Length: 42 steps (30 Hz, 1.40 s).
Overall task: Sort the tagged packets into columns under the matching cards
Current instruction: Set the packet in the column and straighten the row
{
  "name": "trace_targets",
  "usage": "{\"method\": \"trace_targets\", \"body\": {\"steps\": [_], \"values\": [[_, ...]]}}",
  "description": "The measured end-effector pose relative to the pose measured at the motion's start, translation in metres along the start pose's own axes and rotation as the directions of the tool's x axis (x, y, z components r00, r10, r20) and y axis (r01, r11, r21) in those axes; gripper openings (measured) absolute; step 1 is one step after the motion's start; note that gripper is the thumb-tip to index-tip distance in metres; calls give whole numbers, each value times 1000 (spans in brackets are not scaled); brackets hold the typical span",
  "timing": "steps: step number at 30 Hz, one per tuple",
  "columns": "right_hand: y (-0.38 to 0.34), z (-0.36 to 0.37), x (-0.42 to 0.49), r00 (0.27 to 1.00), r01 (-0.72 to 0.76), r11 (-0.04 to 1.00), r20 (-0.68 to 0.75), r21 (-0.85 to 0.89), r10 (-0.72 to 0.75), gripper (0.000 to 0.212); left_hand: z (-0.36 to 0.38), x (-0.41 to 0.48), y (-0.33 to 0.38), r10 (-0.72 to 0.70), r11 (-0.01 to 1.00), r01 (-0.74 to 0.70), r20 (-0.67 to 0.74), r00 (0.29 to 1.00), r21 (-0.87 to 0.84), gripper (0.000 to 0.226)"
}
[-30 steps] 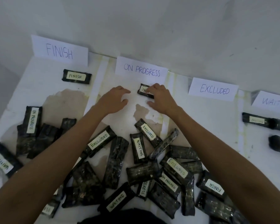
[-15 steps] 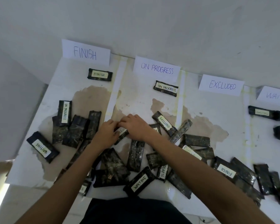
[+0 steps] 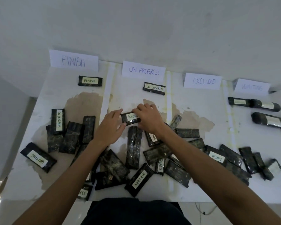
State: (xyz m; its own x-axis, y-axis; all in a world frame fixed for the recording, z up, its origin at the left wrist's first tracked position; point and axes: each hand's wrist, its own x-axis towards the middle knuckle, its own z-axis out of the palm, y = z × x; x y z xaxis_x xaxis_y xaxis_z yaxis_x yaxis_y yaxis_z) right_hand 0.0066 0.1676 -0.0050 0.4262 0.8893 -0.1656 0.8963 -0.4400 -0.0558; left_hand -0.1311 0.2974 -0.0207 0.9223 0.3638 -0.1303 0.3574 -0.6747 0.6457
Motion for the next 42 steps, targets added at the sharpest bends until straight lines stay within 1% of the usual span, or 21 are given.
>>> {"method": "trace_targets", "body": {"steps": [4,8,11,15,18,24,29,35,38,42], "values": [[51,-11,-29,989,-149,988,18,34,148,55,13,18,29,72,996,-75,59,996,43,52],[107,-14,-60,968,-252,967,2,41,253,54,37,40,63,138,985,-149,131,982,83,45],[153,-11,-81,951,-310,950,22,48,309,56,64,57,90,158,983,-171,164,974,68,42],[213,0,-99,931,-365,930,33,44,364,53,108,83,125,184,978,-199,200,962,62,42],[256,10,-105,915,-403,913,52,57,401,50,142,108,155,177,978,-196,214,961,73,45],[332,30,-102,904,-427,899,49,94,425,47,203,164,199,138,981,-160,181,974,112,58],[374,46,-91,910,-414,902,35,125,412,50,238,203,217,132,972,-161,169,977,172,62],[392,59,-90,923,-379,910,-6,170,386,51,254,217,221,152,935,-193,155,976,299,58],[393,59,-91,925,-372,913,-21,169,380,52,247,217,221,159,935,-209,186,969,286,58],[387,55,-95,926,-370,914,-11,169,377,55,233,205,220,152,958,-200,225,962,207,51]]}}
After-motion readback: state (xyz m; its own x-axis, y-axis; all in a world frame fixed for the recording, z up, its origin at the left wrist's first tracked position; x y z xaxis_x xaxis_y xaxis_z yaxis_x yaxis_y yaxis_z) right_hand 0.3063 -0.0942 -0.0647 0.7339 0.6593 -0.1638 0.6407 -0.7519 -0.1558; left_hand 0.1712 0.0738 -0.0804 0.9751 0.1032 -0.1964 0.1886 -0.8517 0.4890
